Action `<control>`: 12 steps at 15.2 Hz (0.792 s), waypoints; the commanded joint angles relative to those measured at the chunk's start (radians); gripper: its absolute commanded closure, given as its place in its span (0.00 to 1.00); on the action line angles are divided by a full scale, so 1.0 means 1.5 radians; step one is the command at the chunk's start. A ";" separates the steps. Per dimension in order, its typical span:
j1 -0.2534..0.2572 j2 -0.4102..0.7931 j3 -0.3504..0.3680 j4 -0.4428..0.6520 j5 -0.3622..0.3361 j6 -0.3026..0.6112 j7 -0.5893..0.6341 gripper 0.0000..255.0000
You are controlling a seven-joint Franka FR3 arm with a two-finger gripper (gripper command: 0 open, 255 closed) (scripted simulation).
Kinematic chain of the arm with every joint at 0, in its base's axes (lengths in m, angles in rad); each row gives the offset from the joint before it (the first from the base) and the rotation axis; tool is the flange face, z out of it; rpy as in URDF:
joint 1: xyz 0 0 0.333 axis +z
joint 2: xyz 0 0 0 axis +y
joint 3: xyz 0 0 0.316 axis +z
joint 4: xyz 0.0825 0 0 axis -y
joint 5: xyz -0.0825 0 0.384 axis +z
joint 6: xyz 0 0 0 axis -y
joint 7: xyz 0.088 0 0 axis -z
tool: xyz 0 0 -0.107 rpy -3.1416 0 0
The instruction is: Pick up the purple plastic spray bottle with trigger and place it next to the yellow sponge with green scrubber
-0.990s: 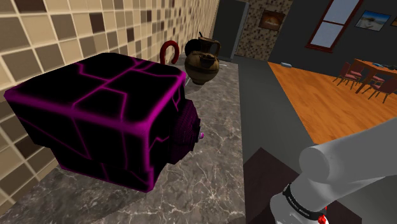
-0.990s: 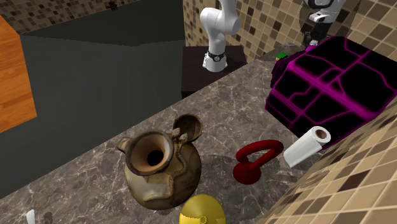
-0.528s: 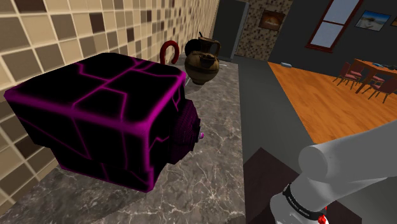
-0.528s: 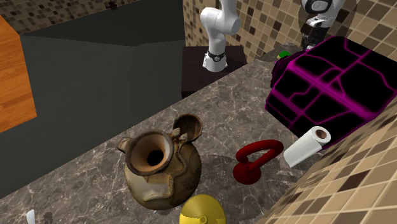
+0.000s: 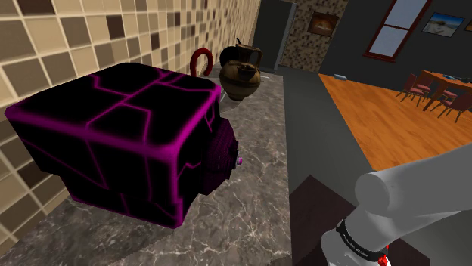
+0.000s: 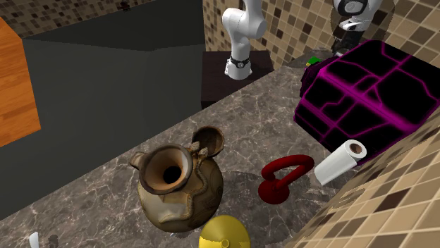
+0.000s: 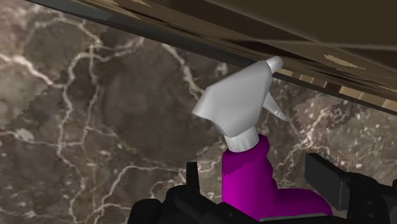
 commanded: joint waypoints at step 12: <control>0.060 0.052 -0.050 0.033 -0.063 -0.073 0.042 0.00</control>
